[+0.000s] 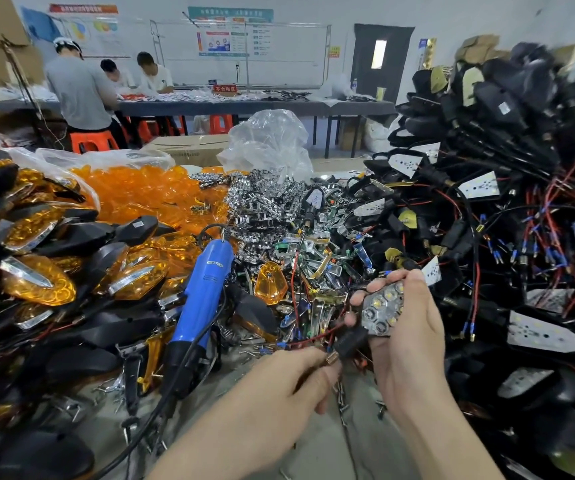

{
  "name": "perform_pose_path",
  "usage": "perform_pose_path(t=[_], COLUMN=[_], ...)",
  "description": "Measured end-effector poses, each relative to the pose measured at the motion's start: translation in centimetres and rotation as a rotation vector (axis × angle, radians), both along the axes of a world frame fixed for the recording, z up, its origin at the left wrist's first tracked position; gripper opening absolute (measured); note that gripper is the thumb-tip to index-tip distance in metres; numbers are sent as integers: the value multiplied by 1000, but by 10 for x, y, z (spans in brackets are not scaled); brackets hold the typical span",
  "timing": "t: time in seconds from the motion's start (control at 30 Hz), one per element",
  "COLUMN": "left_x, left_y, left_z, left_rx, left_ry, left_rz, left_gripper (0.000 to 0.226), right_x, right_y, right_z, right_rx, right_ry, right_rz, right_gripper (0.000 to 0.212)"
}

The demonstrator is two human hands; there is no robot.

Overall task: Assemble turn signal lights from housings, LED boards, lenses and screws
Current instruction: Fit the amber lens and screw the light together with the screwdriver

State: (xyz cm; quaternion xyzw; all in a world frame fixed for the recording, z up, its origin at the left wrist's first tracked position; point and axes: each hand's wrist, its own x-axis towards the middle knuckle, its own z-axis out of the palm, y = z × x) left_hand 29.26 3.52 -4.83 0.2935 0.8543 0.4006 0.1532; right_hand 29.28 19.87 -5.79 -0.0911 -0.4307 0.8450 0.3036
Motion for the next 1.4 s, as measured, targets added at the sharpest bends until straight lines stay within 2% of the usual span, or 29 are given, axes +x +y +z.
perform_pose_path(t=[0.27,0.43,0.63,0.73,0.87,1.2,1.4], left_x=[-1,-2,-1,2,5,5,-1], left_y=[3,4,5,6,9,7,-4], left_z=[0,-5,-5,-3,3,3,9], left_rx=[-25,-9,-15,-26,-1,21,-18], left_ry=[-43,-50,-24,59,68,145,108], left_rz=[0,60,51,26,-12,9,8], left_gripper=[28,28,32,31,26,26,20], right_x=[3,2,3,5,3,1,2], right_y=[-1,-4,-3,3,10,2,-1], right_z=[-1,0,4,8,8,4,4], right_rx=[20,26,22,-44,-130,-110,-106], right_ry=[29,27,39,59,69,70,63], right_rz=[35,28,26,11,82,161,165], right_gripper=[37,30,37,32,15,8,8])
